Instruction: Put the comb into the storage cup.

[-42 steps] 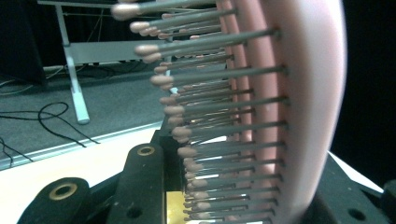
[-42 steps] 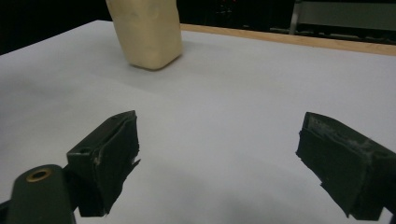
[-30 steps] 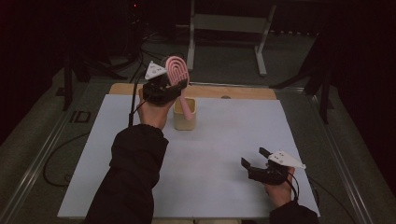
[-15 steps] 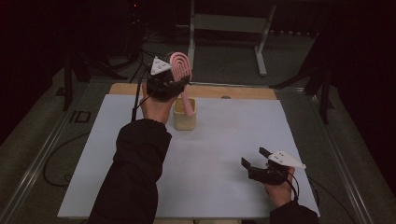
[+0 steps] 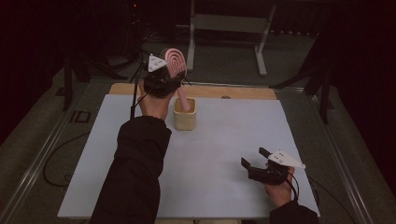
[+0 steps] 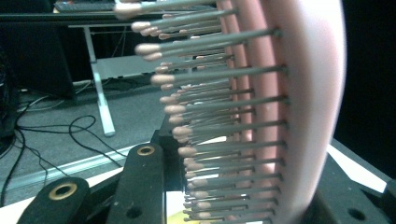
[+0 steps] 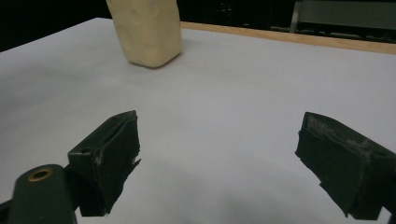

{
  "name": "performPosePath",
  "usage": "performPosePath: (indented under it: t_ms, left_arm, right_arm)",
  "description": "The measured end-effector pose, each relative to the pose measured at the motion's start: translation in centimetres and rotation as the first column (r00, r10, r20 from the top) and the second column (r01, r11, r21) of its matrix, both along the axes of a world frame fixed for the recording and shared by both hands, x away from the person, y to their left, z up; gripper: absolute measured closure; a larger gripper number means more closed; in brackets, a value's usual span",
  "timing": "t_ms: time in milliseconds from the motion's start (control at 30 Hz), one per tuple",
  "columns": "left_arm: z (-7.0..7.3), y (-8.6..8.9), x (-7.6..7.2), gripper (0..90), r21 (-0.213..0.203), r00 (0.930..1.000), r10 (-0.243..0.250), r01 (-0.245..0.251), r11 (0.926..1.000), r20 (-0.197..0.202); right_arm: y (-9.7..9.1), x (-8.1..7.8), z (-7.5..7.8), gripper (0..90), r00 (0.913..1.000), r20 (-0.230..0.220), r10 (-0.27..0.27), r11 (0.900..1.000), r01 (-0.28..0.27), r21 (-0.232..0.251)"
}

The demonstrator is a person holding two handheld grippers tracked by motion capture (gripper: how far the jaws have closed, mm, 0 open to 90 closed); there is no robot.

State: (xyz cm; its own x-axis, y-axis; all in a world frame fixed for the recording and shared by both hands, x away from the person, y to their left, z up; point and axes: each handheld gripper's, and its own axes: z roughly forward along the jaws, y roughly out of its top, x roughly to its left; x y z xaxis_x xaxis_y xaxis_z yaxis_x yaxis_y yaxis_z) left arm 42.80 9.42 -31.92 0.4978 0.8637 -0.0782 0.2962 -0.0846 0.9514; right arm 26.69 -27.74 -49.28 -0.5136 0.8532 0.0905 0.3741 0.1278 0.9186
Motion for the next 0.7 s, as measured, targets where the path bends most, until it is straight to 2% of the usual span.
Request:
performPosePath:
  t_ms: [267,700]
  left_arm:
    - [-0.4,-0.3,0.5,62.7,-0.003,0.9998,0.017,-0.017,0.9999,0.01]
    - [-1.3,-0.8,1.3,62.7,0.005,0.9997,0.025,-0.025,0.9997,0.001]
  right_arm:
    - [0.0,0.0,0.0,13.0,1.0,0.001,0.006,1.0,-0.006,-0.005]
    - [0.0,0.1,-0.1,13.0,1.0,-0.002,0.007,1.0,-0.007,-0.003]
